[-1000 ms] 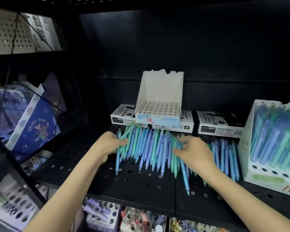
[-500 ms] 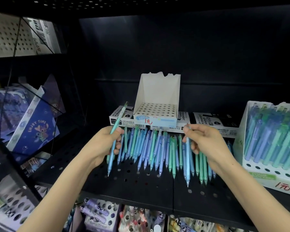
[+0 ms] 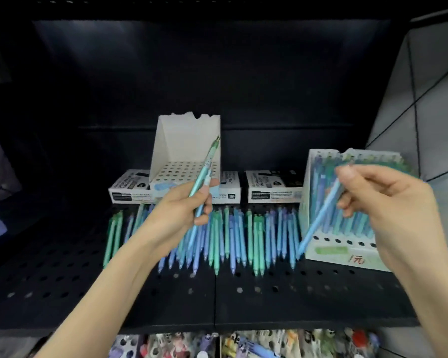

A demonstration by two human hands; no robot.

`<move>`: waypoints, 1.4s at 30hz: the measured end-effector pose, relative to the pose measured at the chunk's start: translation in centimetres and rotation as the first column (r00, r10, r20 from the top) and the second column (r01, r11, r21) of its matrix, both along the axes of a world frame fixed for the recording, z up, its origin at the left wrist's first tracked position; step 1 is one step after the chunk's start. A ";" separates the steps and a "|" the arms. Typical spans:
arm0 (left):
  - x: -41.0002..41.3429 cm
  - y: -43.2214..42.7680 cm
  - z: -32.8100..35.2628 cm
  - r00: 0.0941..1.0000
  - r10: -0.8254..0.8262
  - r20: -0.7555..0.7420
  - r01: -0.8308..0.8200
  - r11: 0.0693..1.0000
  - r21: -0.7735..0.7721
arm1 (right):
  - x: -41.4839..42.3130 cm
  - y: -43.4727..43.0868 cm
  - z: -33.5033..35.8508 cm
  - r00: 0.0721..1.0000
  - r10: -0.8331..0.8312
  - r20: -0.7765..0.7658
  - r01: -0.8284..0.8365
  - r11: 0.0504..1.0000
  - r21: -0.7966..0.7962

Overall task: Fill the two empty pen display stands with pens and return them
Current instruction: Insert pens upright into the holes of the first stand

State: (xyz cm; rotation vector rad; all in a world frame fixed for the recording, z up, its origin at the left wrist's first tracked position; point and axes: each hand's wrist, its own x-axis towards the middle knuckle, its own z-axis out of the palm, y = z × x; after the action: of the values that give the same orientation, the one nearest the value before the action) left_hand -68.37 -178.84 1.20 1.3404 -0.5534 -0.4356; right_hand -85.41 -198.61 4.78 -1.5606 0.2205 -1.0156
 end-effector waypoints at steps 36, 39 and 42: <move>-4.1 -8.4 -0.4 0.894 -0.328 0.307 0.324 0.944 0.064 | 1.9 0.2 -2.0 0.846 -0.531 -0.038 0.404 0.687 -0.604; -4.3 -8.3 -0.5 0.864 -0.371 0.340 0.360 0.928 0.098 | 2.3 0.7 -1.7 0.906 -0.393 -0.155 0.277 0.829 -0.486; -4.3 -8.2 -0.7 0.858 -0.356 0.370 0.331 0.934 0.132 | 2.1 0.7 -1.4 0.953 -0.248 -0.174 0.174 0.918 -0.356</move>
State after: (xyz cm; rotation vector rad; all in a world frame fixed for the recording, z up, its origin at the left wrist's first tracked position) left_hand -72.70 -187.02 0.54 1.4004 -1.1333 -0.4822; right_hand -83.32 -197.92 3.41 -1.9977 0.3906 -1.0923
